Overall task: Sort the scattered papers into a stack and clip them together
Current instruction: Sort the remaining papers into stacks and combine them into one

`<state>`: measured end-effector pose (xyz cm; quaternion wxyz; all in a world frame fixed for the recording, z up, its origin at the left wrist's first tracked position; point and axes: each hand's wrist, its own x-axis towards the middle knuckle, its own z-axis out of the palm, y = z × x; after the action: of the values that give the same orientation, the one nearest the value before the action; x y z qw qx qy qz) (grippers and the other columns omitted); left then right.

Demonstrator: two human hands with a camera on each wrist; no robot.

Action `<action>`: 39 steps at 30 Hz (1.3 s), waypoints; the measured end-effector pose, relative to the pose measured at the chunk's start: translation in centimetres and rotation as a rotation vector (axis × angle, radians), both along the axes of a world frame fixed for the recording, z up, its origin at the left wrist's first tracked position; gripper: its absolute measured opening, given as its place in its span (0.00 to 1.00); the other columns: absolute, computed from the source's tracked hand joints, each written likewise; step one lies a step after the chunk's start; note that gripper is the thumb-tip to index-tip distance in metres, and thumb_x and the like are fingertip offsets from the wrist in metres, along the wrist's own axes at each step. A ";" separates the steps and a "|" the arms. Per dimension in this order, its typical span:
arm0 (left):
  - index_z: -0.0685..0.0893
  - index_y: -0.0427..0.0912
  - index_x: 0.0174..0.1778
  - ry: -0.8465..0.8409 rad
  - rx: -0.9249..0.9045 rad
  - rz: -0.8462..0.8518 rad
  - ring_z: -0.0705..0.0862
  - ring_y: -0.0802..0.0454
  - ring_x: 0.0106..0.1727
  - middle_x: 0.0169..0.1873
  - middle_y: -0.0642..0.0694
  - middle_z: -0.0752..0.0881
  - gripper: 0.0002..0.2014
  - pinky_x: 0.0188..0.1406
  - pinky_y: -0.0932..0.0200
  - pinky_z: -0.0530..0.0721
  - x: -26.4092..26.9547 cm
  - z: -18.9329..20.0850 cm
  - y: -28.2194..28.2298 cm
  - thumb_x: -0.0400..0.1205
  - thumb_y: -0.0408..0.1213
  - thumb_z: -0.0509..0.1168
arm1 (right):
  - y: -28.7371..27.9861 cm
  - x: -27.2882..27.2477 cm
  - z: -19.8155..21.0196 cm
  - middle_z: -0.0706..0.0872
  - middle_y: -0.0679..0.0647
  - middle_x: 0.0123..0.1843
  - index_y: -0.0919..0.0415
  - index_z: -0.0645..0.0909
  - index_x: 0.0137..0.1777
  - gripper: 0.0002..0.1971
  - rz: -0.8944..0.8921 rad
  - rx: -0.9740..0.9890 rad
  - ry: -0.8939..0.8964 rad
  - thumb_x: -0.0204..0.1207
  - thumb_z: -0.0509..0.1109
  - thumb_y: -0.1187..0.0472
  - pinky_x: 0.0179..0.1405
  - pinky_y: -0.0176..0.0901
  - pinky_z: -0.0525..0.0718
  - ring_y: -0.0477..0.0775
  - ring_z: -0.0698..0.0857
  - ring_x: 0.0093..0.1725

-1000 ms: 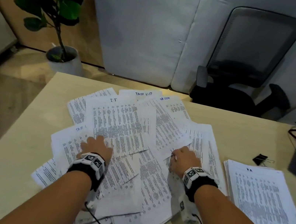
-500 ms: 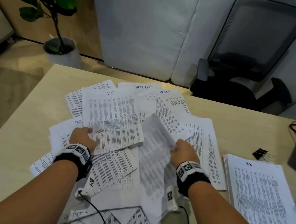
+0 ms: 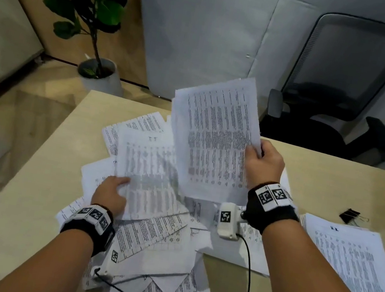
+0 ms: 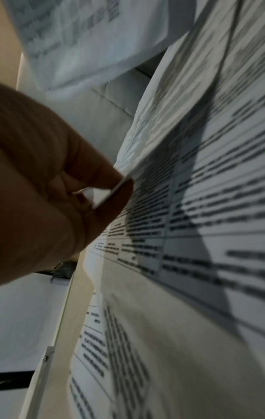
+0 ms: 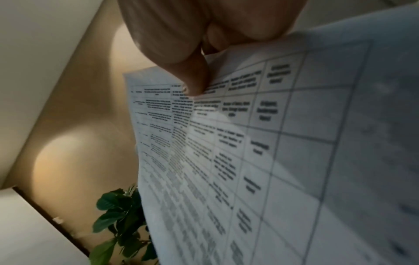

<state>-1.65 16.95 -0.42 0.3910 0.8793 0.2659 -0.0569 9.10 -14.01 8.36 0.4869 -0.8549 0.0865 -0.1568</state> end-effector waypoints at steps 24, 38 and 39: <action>0.61 0.58 0.80 -0.176 -0.433 0.117 0.87 0.54 0.47 0.51 0.52 0.88 0.34 0.46 0.58 0.84 -2.4 -0.4 -3.5 0.82 0.25 0.61 | 2.1 -4.2 -8.0 0.83 0.56 0.46 0.62 0.76 0.58 0.12 0.203 0.081 0.654 0.77 0.70 0.62 0.43 0.41 0.82 0.58 0.82 0.48; 0.88 0.43 0.45 -0.058 -0.368 0.121 0.89 0.44 0.46 0.42 0.46 0.91 0.10 0.50 0.48 0.87 -1.5 -1.5 -3.0 0.72 0.41 0.78 | 0.9 -4.8 -8.0 0.82 0.57 0.38 0.66 0.80 0.48 0.05 0.178 -0.014 0.696 0.76 0.69 0.64 0.50 0.55 0.87 0.59 0.83 0.41; 0.88 0.44 0.42 -0.071 -0.356 0.143 0.89 0.44 0.44 0.39 0.47 0.91 0.07 0.47 0.52 0.86 -1.4 -1.1 -3.2 0.74 0.42 0.76 | 0.6 -4.8 -7.8 0.84 0.58 0.43 0.66 0.81 0.52 0.07 0.190 -0.068 0.686 0.76 0.68 0.64 0.52 0.54 0.87 0.60 0.84 0.45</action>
<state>-3.06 13.78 -1.47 0.5525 0.7766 0.2995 -0.0442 4.34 -13.37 0.54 0.4134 -0.8777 0.1596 0.1826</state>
